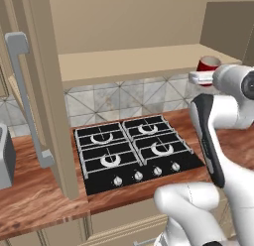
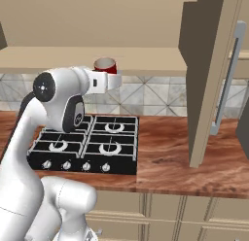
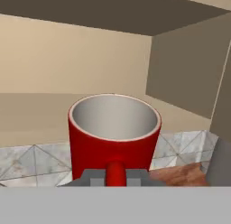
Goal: Open the cabinet directly in front. Then move the beer and the mug to the dining counter with the jar on it.
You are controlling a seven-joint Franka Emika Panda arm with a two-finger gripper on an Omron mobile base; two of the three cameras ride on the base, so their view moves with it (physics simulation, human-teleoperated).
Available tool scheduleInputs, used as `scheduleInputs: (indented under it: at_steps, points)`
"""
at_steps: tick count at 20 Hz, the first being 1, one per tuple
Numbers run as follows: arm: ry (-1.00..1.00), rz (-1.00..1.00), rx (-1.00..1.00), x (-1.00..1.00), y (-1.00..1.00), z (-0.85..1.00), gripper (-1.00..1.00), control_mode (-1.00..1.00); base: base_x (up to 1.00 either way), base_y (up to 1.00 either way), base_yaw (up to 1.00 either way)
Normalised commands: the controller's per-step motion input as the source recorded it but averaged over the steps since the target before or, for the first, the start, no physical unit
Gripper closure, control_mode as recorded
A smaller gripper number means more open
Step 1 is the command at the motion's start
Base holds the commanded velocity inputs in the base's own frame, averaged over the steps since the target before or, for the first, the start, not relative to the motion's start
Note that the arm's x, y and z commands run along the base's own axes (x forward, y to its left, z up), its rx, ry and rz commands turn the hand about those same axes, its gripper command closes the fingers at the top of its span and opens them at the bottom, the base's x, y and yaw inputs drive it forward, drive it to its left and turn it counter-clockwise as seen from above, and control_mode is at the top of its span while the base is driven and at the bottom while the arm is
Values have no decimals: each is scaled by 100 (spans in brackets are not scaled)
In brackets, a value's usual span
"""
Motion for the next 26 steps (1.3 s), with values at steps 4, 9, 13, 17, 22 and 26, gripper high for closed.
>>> scheduleInputs:
  at_steps: [4, 9, 13, 17, 22, 26]
  points:
    - [36, 19, -20, -100, 35, -82, 100, -100, 0, 0, 0]
    - [10, 15, -20, -82, 49, -89, 100, -100, 0, 0, 0]
    - [-10, 2, -3, -8, 13, -32, 100, -100, 0, 0, 0]
    - [0, 0, 0, 0, 0, 0, 100, -100, 0, 0, 0]
    - [-31, -1, 0, -24, 0, 0, 100, -100, 0, 0, 0]
    - [-35, -3, 1, -18, 0, 0, 100, -100, 0, 0, 0]
